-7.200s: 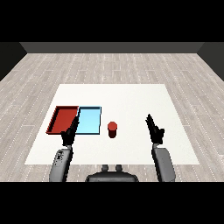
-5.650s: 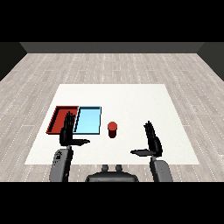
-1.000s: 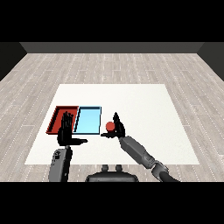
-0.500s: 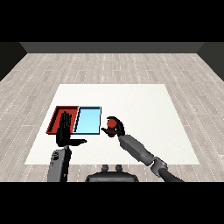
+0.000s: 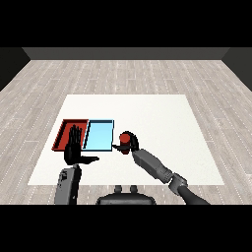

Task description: Pick the red can and put it in the red box

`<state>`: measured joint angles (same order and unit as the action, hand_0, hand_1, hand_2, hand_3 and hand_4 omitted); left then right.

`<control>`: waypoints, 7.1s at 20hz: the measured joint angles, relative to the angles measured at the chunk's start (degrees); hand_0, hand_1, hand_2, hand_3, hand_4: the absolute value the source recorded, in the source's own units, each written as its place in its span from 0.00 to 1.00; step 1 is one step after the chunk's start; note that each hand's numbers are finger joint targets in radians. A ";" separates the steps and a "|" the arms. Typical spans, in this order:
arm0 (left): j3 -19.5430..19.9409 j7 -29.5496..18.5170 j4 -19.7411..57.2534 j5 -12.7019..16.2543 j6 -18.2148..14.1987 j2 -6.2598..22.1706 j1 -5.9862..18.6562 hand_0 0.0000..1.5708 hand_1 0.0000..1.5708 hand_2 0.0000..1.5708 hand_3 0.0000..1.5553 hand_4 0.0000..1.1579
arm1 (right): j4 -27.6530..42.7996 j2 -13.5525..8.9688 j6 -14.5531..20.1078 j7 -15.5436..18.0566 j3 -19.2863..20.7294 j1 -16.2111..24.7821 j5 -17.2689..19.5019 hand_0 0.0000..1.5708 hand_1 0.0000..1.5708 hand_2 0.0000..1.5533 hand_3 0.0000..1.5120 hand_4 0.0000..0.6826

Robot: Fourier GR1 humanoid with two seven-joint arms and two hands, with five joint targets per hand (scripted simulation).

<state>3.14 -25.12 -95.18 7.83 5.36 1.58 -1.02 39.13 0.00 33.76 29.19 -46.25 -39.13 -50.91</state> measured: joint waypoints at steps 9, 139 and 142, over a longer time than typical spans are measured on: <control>1.35 -2.35 2.85 0.86 1.80 0.96 -0.13 0.00 0.00 0.00 0.00 0.00 | 3.04 -0.04 4.58 1.31 -2.16 0.73 0.19 0.98 0.98 0.95 0.92 0.85; -30.97 -0.18 23.33 10.49 -40.35 -0.48 21.54 1.00 1.00 0.99 0.94 0.98 | 54.62 -1.95 -9.35 -18.60 20.44 20.88 39.18 0.00 0.00 0.00 0.00 0.00; -29.49 0.89 22.45 9.80 -39.59 0.51 21.56 1.00 1.00 1.00 0.95 0.97 | 58.57 -3.93 -11.32 -18.25 22.43 24.04 38.59 0.00 0.00 0.00 0.00 0.00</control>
<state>-26.35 -24.22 -72.73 17.63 -34.23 2.09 20.53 97.70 -3.93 22.44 10.95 -23.81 -15.09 -12.32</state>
